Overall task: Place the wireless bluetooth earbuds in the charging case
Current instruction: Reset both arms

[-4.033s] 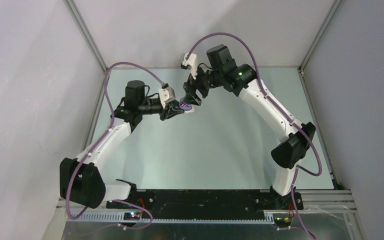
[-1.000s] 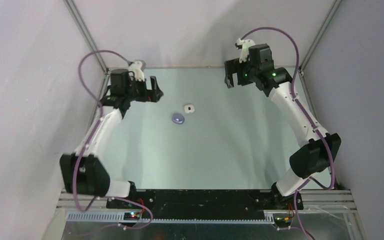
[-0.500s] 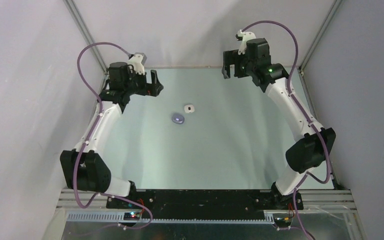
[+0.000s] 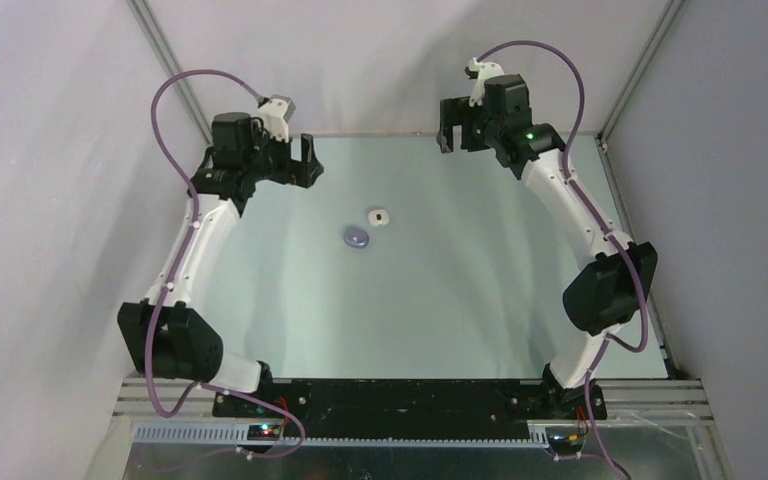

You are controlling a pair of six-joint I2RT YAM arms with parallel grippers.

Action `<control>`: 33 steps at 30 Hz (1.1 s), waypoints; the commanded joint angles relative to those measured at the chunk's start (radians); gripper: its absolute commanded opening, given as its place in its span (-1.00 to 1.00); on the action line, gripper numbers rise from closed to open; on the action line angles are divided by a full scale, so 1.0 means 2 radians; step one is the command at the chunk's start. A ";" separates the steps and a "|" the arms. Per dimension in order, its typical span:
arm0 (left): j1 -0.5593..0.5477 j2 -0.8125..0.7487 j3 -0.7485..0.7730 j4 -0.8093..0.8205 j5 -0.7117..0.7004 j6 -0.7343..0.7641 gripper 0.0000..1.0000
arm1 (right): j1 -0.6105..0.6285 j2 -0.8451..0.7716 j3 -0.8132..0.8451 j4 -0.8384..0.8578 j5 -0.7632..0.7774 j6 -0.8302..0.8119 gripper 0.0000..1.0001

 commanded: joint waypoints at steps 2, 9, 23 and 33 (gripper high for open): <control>0.006 -0.006 0.023 0.024 0.004 -0.080 0.99 | -0.003 -0.014 0.021 0.001 0.034 -0.013 0.99; 0.005 -0.030 -0.010 0.064 -0.012 -0.070 0.99 | -0.008 -0.060 -0.046 0.007 0.041 -0.017 0.99; 0.006 -0.030 -0.005 0.058 -0.027 -0.068 0.99 | -0.011 -0.098 -0.091 0.040 0.062 -0.030 0.99; 0.006 -0.033 -0.020 0.053 -0.007 -0.080 0.99 | -0.011 -0.102 -0.096 0.022 0.072 -0.007 0.99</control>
